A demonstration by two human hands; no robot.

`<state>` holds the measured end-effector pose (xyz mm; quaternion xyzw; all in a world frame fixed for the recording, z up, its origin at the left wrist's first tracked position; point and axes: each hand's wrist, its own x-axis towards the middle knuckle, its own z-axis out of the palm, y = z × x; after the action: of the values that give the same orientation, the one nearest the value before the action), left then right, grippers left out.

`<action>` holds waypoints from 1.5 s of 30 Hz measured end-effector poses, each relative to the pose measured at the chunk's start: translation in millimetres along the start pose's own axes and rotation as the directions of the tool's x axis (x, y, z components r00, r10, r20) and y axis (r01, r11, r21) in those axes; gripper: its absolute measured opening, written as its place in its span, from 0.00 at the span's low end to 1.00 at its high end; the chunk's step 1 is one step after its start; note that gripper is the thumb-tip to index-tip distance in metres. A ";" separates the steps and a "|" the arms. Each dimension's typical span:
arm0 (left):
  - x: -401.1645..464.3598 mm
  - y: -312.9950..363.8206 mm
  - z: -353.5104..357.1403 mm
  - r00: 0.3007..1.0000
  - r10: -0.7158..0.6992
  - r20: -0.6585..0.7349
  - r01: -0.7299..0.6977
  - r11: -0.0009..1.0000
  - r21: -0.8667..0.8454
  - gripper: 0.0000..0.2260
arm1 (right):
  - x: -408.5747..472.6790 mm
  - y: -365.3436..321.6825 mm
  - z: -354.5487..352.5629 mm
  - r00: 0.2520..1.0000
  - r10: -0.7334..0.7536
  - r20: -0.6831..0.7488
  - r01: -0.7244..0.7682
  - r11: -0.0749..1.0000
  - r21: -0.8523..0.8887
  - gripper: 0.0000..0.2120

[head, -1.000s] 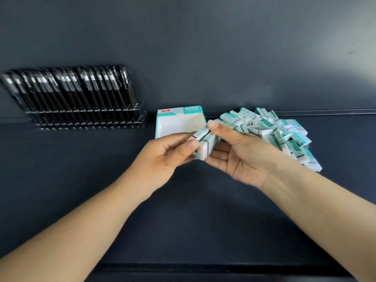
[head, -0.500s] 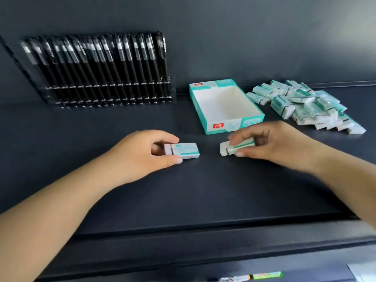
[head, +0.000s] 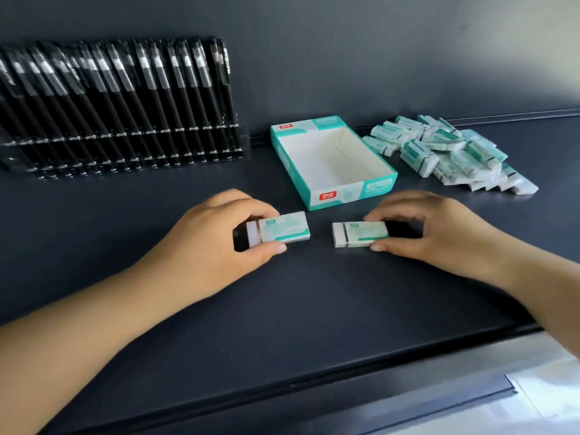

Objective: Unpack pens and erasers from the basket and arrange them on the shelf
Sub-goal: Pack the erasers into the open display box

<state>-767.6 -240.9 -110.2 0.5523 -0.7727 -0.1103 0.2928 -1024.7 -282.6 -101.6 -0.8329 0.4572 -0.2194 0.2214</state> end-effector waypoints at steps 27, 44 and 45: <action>131.1 -48.6 42.2 0.953 -0.292 -0.087 0.226 0.869 -0.439 0.12 | 109.1 32.4 -7.7 0.942 -0.333 0.046 0.336 0.932 -0.136 0.17; 134.8 -59.9 40.9 0.961 -0.277 0.001 0.237 0.820 -0.521 0.11 | 169.9 39.1 11.2 0.922 -0.385 -0.033 0.336 0.842 -0.423 0.10; 134.8 -60.9 41.2 0.963 -0.271 0.002 0.230 0.813 -0.535 0.10 | 169.0 36.8 10.9 0.931 -0.364 -0.037 0.320 0.860 -0.398 0.10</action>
<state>-772.6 -393.3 -128.8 0.5502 -0.6211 -0.3364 0.4454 -960.9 -443.7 -103.8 -0.9144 0.3476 -0.2069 -0.0149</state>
